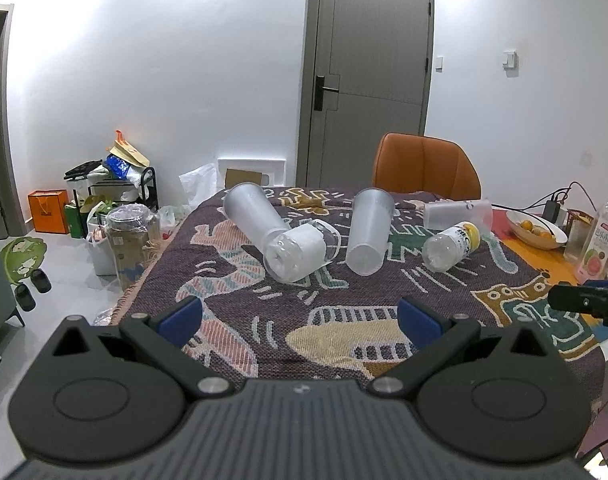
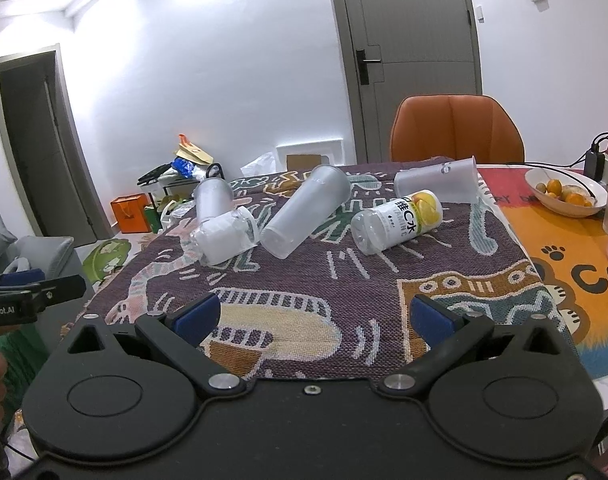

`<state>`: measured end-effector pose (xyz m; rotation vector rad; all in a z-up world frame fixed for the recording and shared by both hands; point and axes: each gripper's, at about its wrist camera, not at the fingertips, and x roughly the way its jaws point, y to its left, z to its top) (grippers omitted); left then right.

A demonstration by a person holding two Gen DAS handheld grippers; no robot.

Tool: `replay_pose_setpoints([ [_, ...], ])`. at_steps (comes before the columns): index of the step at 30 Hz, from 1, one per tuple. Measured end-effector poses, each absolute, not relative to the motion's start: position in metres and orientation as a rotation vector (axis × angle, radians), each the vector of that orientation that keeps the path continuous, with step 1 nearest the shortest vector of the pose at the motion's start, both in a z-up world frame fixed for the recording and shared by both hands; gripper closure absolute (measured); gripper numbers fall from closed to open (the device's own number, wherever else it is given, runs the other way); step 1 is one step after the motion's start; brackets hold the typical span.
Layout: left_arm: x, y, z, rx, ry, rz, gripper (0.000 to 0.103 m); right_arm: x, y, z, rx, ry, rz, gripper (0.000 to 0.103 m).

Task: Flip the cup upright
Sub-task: 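Move the right gripper down to the clear cup with white band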

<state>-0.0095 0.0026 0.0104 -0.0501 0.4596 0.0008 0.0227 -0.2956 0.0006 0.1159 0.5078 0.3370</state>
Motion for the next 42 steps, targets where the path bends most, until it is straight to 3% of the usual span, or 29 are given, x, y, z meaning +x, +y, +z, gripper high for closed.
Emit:
replay_pose_setpoints([
  [15, 0.014, 0.011, -0.003, -0.070, 0.508, -0.006, 0.000, 0.044, -0.287, -0.010, 0.155, 0.560, 0.352, 0.000],
  [42, 0.133, 0.069, -0.017, -0.163, 0.597, 0.052, 0.001, 0.190, -0.209, -0.025, 0.392, 0.739, 0.442, 0.000],
])
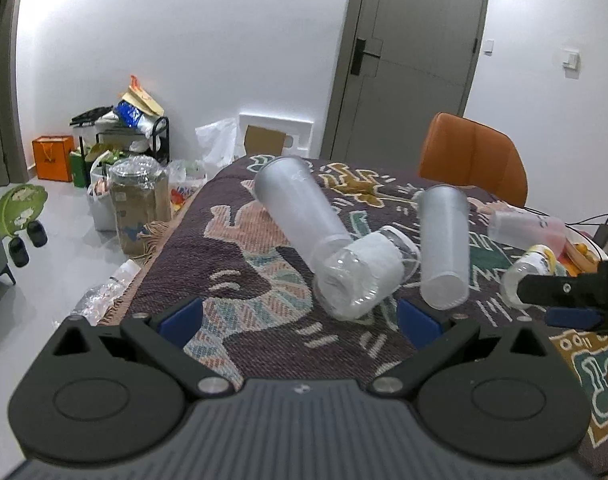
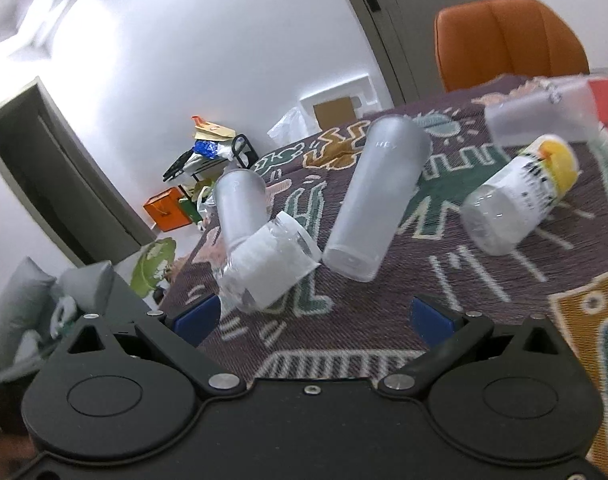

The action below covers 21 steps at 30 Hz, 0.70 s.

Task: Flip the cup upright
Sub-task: 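Move the right gripper down to the clear cup with white band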

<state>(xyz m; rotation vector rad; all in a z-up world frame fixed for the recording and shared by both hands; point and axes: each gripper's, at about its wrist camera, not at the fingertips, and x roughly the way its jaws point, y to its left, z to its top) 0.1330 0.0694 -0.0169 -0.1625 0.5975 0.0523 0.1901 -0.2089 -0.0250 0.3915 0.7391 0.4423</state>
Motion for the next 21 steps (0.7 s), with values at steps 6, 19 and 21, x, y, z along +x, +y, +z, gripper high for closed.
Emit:
replay_pose_setpoints([
  [6, 0.154, 0.083, -0.020, -0.161, 0.625, 0.059, 0.001, 0.222, -0.196, -0.042, 0.522, 0.816, 0.432, 0.000],
  [19, 0.185, 0.121, -0.034, -0.215, 0.681, 0.098, 0.000, 0.261, -0.158, -0.062, 0.693, 0.926, 0.404, 0.000],
  [21, 0.186, 0.127, -0.036, -0.218, 0.685, 0.101, 0.000, 0.265, -0.151, -0.063, 0.711, 0.937, 0.400, 0.000],
])
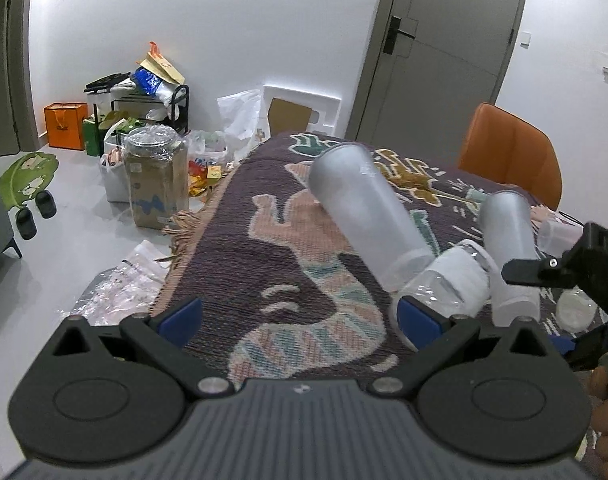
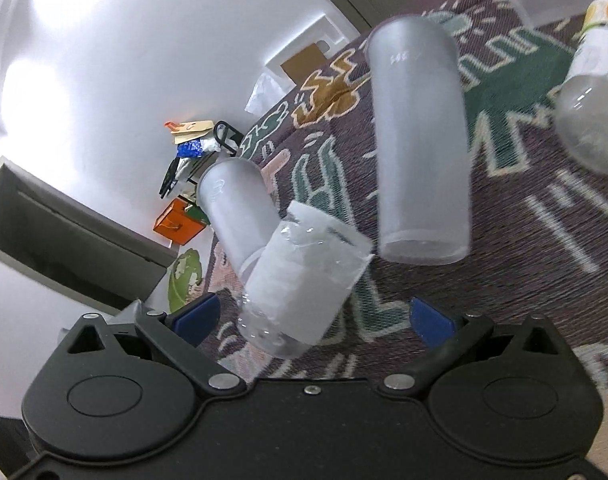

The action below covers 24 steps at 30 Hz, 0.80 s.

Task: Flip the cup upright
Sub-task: 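Move the right gripper down to the clear cup with white band, then close the right gripper on the side of the clear cup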

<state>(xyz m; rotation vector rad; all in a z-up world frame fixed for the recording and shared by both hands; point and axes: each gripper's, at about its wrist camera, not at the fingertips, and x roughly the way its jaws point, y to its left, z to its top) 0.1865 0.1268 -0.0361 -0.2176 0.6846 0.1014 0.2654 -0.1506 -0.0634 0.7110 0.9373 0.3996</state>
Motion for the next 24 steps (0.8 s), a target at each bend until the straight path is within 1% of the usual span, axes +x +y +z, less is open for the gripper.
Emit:
replay_pose_setpoints([
  [15, 0.181, 0.173, -0.051, -0.272, 0.708, 0.154, 0.000, 0.299, -0.115, -0.081, 0.824, 1.021, 0.245, 0.001],
  [21, 0.176, 0.184, -0.052, -0.295, 0.698, 0.174, 0.000, 0.306, -0.104, -0.087, 0.820, 1.059, 0.230, 0.007],
  [24, 0.172, 0.185, -0.051, -0.301, 0.696, 0.182, 0.000, 0.306, -0.104, -0.088, 0.822, 1.048, 0.214, 0.013],
])
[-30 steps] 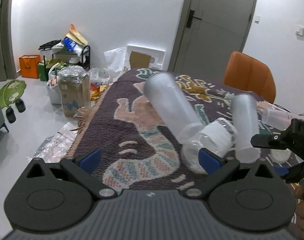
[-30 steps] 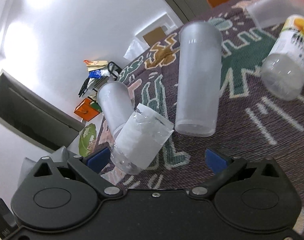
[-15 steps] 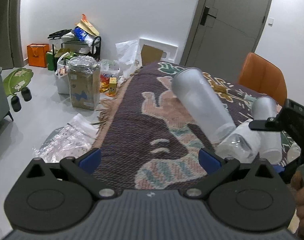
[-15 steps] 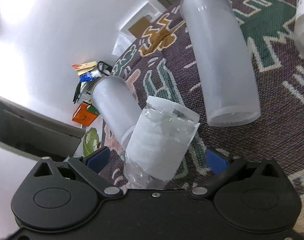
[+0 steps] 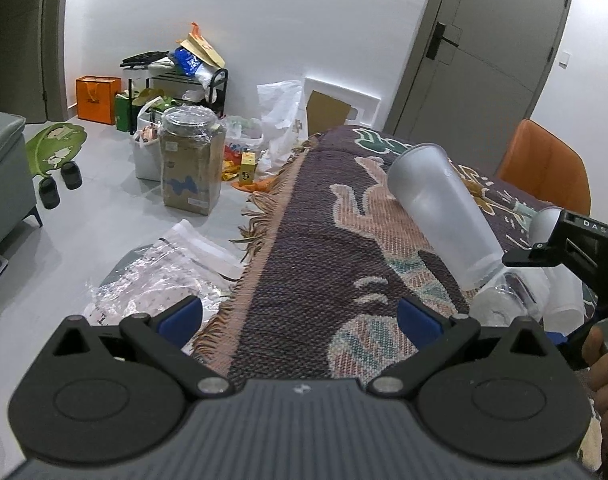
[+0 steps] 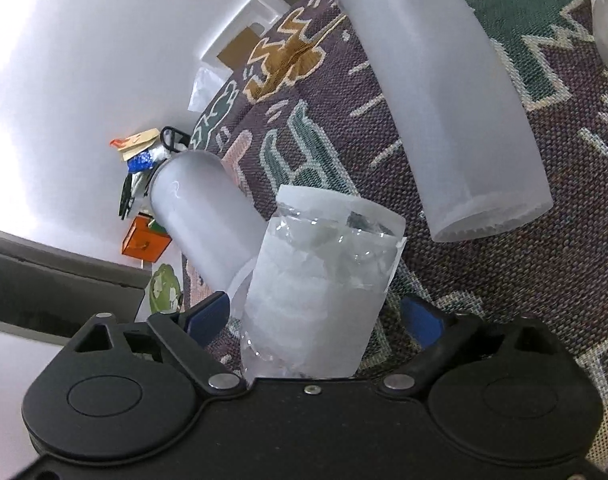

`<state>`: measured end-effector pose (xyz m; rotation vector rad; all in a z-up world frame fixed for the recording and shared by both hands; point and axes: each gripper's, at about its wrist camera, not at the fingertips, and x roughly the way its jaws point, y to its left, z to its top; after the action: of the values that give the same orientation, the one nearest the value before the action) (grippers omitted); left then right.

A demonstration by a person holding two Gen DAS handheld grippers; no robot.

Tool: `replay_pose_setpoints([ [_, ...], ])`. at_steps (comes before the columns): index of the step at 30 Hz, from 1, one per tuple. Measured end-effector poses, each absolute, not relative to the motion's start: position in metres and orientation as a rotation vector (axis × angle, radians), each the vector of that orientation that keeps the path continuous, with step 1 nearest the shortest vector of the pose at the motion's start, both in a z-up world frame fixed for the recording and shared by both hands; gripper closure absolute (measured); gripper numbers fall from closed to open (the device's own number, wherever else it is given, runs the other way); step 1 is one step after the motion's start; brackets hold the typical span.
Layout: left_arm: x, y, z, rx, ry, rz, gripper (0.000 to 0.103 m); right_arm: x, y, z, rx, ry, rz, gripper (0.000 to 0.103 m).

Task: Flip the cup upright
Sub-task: 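Close the right gripper on the side of the clear cup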

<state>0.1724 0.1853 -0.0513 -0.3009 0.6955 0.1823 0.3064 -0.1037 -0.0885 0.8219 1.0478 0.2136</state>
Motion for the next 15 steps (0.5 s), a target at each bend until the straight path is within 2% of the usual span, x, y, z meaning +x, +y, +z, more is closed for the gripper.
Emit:
replay_pose_setpoints([
  [2, 0.170, 0.185, -0.050, -0.303, 0.690, 0.187, 0.000, 0.307, -0.103, -0.088, 0.815, 1.045, 0.204, 0.030],
  [3, 0.168, 0.186, -0.050, -0.305, 0.688, 0.190, 0.000, 0.307, -0.104, -0.089, 0.822, 1.047, 0.212, 0.031],
  [15, 0.157, 0.171, -0.034, -0.294, 0.642, 0.173, 0.000, 0.276, -0.125, -0.080, 0.866, 1.027, 0.269, 0.033],
])
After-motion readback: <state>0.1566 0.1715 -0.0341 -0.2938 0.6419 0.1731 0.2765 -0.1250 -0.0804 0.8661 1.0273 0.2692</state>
